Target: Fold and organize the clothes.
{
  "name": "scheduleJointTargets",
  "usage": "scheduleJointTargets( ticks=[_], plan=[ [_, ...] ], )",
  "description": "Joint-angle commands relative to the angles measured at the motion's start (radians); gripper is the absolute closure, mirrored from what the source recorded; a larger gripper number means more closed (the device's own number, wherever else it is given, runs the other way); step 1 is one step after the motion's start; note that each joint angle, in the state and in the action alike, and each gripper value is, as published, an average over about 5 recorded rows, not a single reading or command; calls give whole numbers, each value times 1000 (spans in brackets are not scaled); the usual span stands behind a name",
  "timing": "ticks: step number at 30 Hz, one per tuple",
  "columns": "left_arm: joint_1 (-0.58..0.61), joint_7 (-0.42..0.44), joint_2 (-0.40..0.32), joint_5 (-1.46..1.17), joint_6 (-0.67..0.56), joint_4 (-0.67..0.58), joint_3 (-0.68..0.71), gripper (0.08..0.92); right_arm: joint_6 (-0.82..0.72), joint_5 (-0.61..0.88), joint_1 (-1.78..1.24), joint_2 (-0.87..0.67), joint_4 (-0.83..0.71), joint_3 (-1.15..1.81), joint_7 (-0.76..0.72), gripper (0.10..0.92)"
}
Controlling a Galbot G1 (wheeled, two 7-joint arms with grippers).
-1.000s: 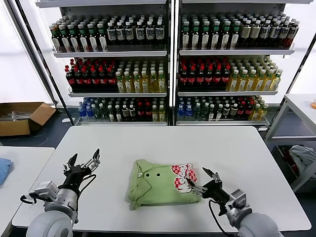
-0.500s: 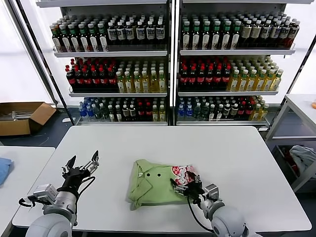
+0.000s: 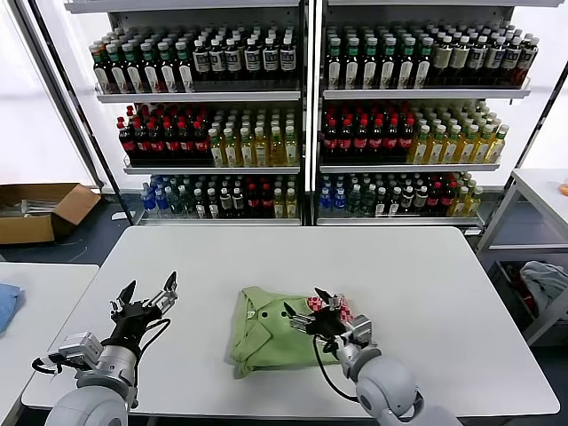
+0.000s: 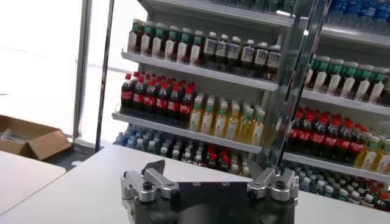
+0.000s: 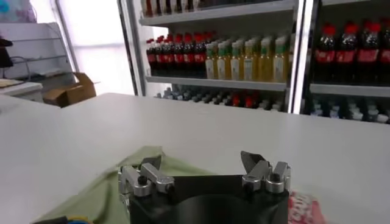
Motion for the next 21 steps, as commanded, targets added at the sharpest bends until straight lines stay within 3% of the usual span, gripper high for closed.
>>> scheduleJointTargets(
  ticks=[1,9,16,21],
  plan=[
    [15,4,-2,0,-3,-4,-14,177,-100,-123,60,100,-142,-132,51,203],
    [22,14,-8,1,-12,11,-14,177,-143,-157,56,69,-77,-129,62,203],
    [9,41,6,14,-17,20,-21,177,-14,-59,30,15,157,-9,90,203],
    [5,77,14,27,-23,25,-32,177,48,-35,-74,-28,227,225,40,203]
  ],
)
